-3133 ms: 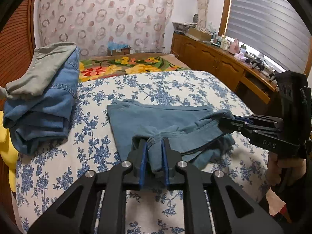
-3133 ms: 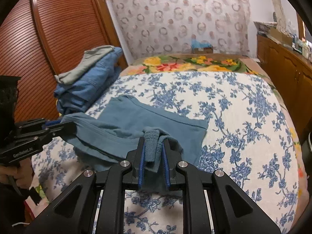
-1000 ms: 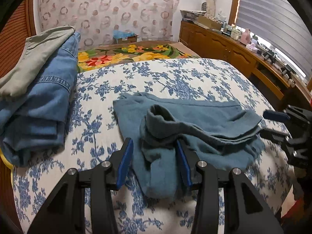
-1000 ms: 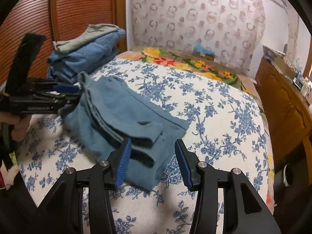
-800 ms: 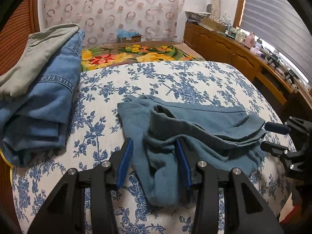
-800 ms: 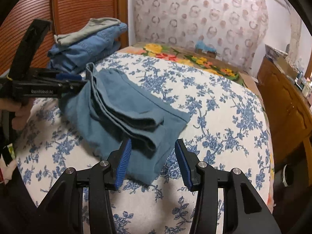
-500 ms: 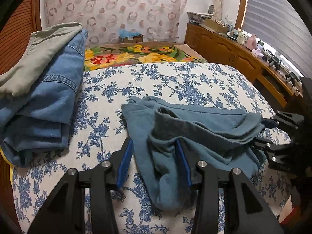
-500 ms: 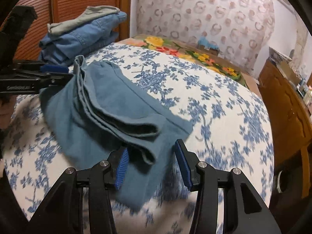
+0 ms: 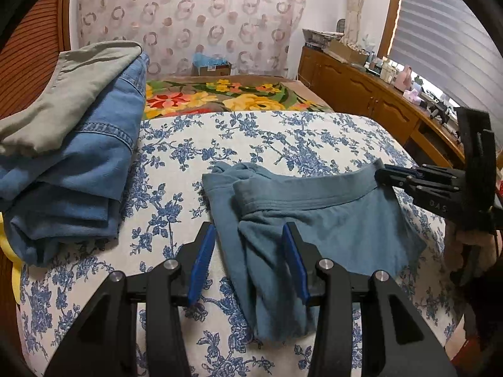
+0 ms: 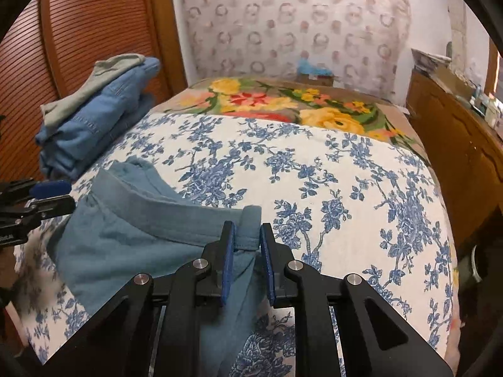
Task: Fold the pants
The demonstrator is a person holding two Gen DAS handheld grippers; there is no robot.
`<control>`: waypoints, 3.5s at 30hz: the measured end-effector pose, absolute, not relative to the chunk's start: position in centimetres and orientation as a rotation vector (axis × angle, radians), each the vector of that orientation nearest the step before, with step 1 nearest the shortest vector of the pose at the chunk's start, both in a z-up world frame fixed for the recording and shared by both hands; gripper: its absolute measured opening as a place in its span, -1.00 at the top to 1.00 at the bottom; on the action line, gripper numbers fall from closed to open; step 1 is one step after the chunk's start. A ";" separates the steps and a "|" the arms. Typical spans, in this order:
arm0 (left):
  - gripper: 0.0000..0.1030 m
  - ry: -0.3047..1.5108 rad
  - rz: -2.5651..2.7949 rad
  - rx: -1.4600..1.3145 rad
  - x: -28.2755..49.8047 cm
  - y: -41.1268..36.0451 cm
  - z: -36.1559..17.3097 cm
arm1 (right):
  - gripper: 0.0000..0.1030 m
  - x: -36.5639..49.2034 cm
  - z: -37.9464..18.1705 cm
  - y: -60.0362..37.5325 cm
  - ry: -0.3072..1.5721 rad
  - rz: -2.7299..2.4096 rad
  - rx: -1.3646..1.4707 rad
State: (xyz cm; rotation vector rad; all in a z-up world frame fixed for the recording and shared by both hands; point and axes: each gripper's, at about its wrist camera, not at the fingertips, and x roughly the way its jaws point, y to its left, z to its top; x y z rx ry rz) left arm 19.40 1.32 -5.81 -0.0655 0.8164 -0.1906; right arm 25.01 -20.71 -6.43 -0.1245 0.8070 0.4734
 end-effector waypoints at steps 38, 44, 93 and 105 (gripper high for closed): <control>0.37 0.823 -0.272 -0.106 13.7 0.9 -8.4 | 0.37 15.6 -8.5 -22.8 0.880 0.553 -0.112; 0.82 0.842 -0.272 -0.091 14.4 0.4 -9.0 | 0.79 15.6 -8.4 -22.8 0.879 0.583 -0.110; 0.88 0.815 -0.304 -0.072 3.6 -0.9 -7.5 | 0.98 6.4 -6.3 -26.0 0.819 0.609 -0.052; 0.82 0.813 -0.305 -0.078 3.1 -0.8 -6.8 | 0.97 6.2 -5.3 -26.7 0.808 0.594 -0.045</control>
